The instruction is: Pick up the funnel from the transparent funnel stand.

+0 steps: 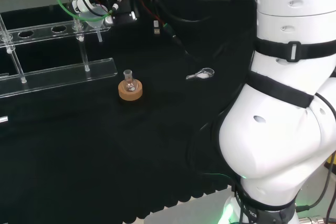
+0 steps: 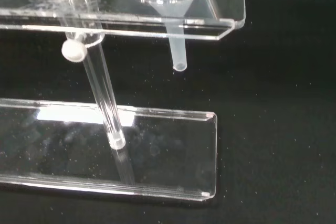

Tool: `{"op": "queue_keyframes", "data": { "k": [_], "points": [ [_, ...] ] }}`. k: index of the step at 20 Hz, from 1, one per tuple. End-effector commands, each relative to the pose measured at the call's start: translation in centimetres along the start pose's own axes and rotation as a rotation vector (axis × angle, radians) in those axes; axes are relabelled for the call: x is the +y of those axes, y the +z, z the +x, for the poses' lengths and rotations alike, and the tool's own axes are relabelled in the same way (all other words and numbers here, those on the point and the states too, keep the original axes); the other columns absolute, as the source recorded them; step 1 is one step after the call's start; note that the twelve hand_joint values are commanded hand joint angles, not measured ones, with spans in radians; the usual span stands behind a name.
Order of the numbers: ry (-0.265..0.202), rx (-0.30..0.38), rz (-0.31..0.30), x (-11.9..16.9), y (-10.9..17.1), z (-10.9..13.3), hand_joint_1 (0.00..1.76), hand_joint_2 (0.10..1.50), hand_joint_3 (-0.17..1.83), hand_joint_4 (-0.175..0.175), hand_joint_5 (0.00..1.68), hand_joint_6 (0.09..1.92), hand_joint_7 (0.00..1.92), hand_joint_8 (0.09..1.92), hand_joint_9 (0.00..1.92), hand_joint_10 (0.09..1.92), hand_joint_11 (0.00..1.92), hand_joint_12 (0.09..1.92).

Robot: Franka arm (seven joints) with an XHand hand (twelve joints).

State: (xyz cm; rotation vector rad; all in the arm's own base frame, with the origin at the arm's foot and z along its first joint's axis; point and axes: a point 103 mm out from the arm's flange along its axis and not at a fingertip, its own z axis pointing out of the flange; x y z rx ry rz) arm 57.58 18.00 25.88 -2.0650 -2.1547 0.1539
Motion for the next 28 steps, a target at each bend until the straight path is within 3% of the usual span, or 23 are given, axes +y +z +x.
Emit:
{"op": "queue_keyframes", "data": {
  "k": [1,13,28],
  "points": [
    [0.034,-0.042,0.051,0.3,1.0,-0.1,0.06,0.86,0.01,0.05,0.0,0.09,0.0,0.09,0.0,0.09,0.0,0.79],
    [0.087,-0.073,0.12,1.1,2.6,-0.1,0.07,0.86,0.01,0.051,0.0,0.09,0.0,0.09,0.0,0.09,0.0,0.79],
    [0.131,-0.093,0.135,1.7,3.1,-0.6,0.06,0.87,0.01,0.045,0.0,0.09,0.0,0.09,0.0,0.09,0.0,0.86]
  ]
}}
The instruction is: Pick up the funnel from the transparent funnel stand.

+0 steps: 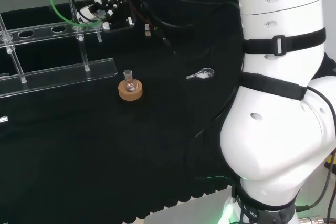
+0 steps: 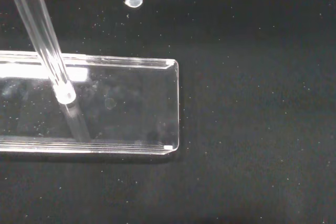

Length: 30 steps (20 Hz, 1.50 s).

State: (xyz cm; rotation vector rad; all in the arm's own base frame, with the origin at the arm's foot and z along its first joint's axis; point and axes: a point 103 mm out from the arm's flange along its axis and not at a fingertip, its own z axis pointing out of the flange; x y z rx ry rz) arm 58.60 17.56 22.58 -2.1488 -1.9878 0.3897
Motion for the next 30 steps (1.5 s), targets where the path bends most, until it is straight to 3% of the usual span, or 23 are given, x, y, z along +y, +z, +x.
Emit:
{"op": "queue_keyframes", "data": {
  "k": [1,4,8,12,23,26,30],
  "points": [
    [0.004,-0.022,-0.011,0.1,0.1,0.0,0.06,0.87,0.01,0.041,0.0,0.09,0.0,0.09,0.03,0.09,0.0,0.91],
    [0.002,-0.034,-0.013,0.3,0.2,0.1,0.05,0.87,0.01,0.033,0.0,0.09,0.0,0.09,0.07,0.09,0.0,1.06],
    [0.008,-0.044,-0.017,0.3,0.3,0.4,0.05,0.88,0.01,0.027,0.0,0.09,0.01,0.09,0.01,0.44,0.0,1.19],
    [0.01,-0.048,-0.014,0.4,0.2,0.7,0.05,0.88,0.01,0.02,0.0,0.09,0.04,0.09,0.0,0.65,0.0,1.3],
    [0.023,-0.067,0.02,-0.1,0.2,1.6,0.04,0.88,0.01,0.018,0.0,0.09,0.0,0.09,0.0,0.64,0.0,1.34],
    [0.019,-0.071,0.016,-0.1,0.1,1.9,0.05,0.89,0.01,0.013,0.0,0.09,0.04,0.09,0.0,0.79,0.0,1.41],
    [0.019,-0.08,-0.012,-0.2,0.0,1.9,0.04,0.91,0.02,-0.01,0.01,0.09,0.01,0.64,0.14,1.03,0.01,1.6]
  ]
}}
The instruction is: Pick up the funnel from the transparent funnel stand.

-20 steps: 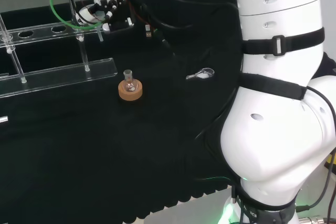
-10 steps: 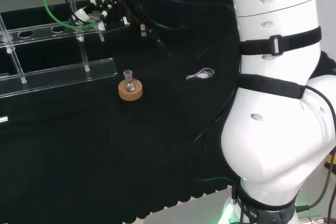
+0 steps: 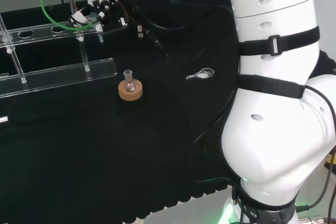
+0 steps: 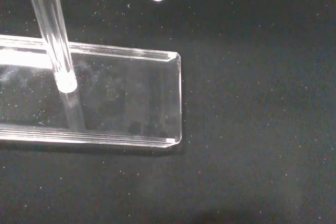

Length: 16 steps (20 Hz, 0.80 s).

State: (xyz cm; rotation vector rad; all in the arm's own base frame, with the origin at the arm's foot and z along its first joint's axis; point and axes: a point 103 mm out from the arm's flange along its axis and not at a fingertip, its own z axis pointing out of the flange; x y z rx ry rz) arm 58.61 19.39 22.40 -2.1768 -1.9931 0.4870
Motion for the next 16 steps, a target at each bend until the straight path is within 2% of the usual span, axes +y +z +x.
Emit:
{"op": "queue_keyframes", "data": {
  "k": [1,4,6,8,11,16],
  "points": [
    [-0.002,-0.012,-0.033,-0.09,-0.17,0.01,0.04,0.91,0.02,-0.02,0.02,0.09,0.0,0.75,0.17,1.05,0.03,1.61],
    [-0.007,-0.009,-0.048,-0.1,-0.29,-0.18,0.04,0.92,0.02,-0.064,0.08,0.09,0.0,0.98,0.25,1.07,0.13,1.58],
    [-0.014,-0.006,-0.062,-0.1,-0.34,-0.27,0.05,0.92,0.03,-0.118,0.13,0.09,0.04,1.06,0.31,1.07,0.21,1.55],
    [-0.019,-0.005,-0.073,-0.08,-0.36,-0.34,0.05,0.94,0.03,-0.157,0.17,0.09,0.09,1.11,0.36,1.07,0.28,1.52],
    [-0.021,-0.015,-0.092,0.09,-0.3,-0.31,0.07,0.96,0.05,-0.174,0.23,0.09,0.18,1.13,0.45,1.05,0.4,1.45],
    [-0.028,-0.046,-0.127,0.26,-0.25,0.16,0.12,1.01,0.07,-0.175,0.32,0.09,0.29,1.17,0.58,1.03,0.55,1.37]
  ]
}}
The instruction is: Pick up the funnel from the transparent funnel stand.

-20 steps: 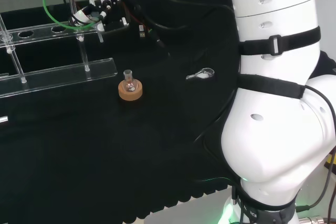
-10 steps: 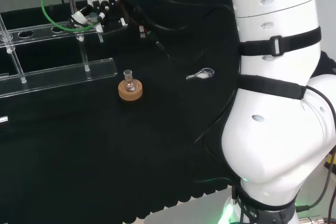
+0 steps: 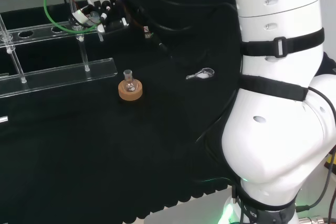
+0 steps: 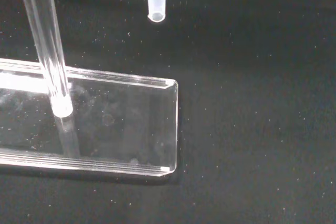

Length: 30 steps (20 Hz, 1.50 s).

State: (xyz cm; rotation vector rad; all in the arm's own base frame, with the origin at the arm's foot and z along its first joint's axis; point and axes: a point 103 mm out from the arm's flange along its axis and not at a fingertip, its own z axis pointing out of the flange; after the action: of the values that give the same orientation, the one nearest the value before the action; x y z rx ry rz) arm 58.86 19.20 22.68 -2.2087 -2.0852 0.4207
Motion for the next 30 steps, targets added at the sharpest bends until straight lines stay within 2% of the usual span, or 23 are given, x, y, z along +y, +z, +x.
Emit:
{"op": "queue_keyframes", "data": {
  "k": [1,8,15,20,24,30],
  "points": [
    [-0.007,-0.042,-0.049,0.1,0.1,0.5,0.14,1.02,0.08,-0.175,0.34,0.09,0.32,1.18,0.61,1.04,0.59,1.35],
    [-0.004,-0.111,-0.113,0.4,-0.4,1.0,0.34,1.1,0.13,-0.175,0.46,0.14,0.47,1.27,0.85,1.02,0.95,1.15],
    [0.012,-0.111,-0.157,0.4,-1.8,0.7,0.48,1.13,0.15,-0.175,0.31,0.66,0.56,1.34,1.02,0.98,1.2,0.98],
    [0.027,-0.063,-0.174,0.0,-3.3,-0.6,0.52,1.14,0.16,-0.175,0.3,0.74,0.59,1.36,1.07,0.98,1.26,0.95],
    [0.037,0.011,-0.191,-1.0,-6.1,-2.3,0.53,1.14,0.17,-0.175,0.31,0.77,0.61,1.37,1.09,0.99,1.28,0.95],
    [0.045,0.076,-0.249,-3.7,-12.7,-4.9,0.55,1.14,0.17,-0.175,0.31,0.81,0.62,1.38,1.11,0.98,1.3,0.94]
  ]
}}
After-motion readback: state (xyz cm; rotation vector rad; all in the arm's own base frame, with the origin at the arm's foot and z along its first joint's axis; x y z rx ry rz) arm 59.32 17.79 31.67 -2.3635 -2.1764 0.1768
